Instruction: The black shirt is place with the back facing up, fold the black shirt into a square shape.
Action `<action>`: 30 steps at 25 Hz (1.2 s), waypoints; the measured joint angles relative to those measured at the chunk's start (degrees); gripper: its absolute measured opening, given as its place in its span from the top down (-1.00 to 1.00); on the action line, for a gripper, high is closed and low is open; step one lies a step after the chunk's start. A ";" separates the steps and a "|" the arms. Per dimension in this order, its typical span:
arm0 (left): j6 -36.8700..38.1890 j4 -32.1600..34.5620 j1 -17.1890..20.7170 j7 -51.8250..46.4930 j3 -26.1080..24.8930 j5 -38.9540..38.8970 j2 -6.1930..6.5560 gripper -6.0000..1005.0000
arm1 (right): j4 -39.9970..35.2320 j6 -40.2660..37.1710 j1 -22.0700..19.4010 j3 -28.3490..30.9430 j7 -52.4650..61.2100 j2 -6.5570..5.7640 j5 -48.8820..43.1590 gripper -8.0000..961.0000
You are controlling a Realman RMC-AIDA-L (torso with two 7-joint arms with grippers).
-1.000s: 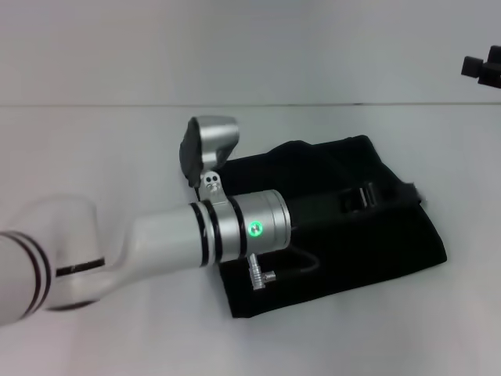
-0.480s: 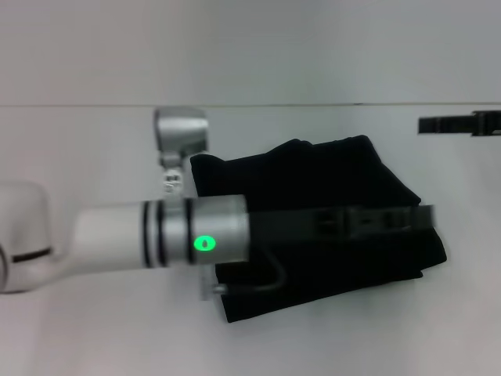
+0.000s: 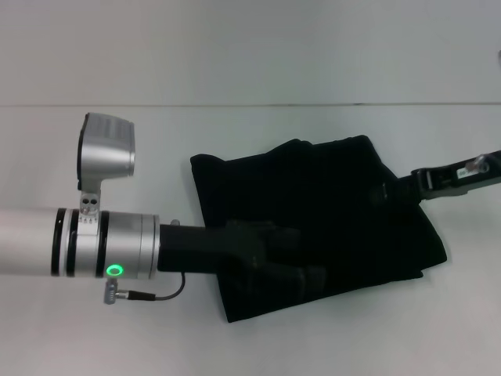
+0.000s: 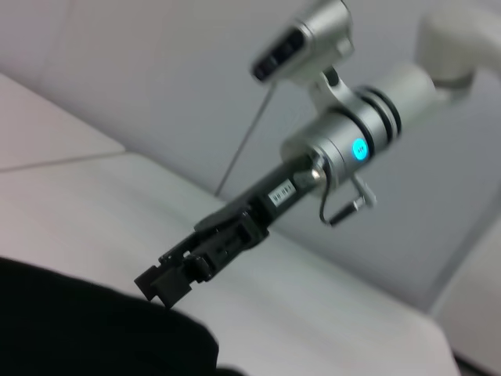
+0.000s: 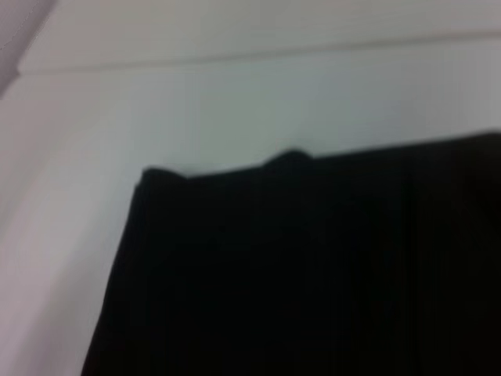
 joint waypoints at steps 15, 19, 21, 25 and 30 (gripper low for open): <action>-0.92 3.77 1.86 5.88 5.53 0.23 -0.05 -0.88 | 5.21 5.75 0.89 -3.47 3.04 1.24 -1.18 -0.56; -1.20 4.04 1.62 5.92 5.56 0.23 -0.05 -0.88 | 5.24 6.66 0.94 -3.48 3.05 1.91 -1.04 -0.56; -1.51 4.05 1.50 5.91 5.58 0.23 -0.02 -0.88 | 5.25 7.08 1.03 -3.47 3.07 2.09 -0.92 -0.56; -2.01 4.08 1.44 5.77 5.60 0.21 0.08 -0.88 | 5.88 7.81 1.31 -3.46 3.08 2.37 -0.88 -0.53; -2.50 4.18 1.44 5.50 5.42 -0.02 0.26 -0.88 | 6.71 8.94 1.62 -3.47 3.08 2.82 -0.99 -0.35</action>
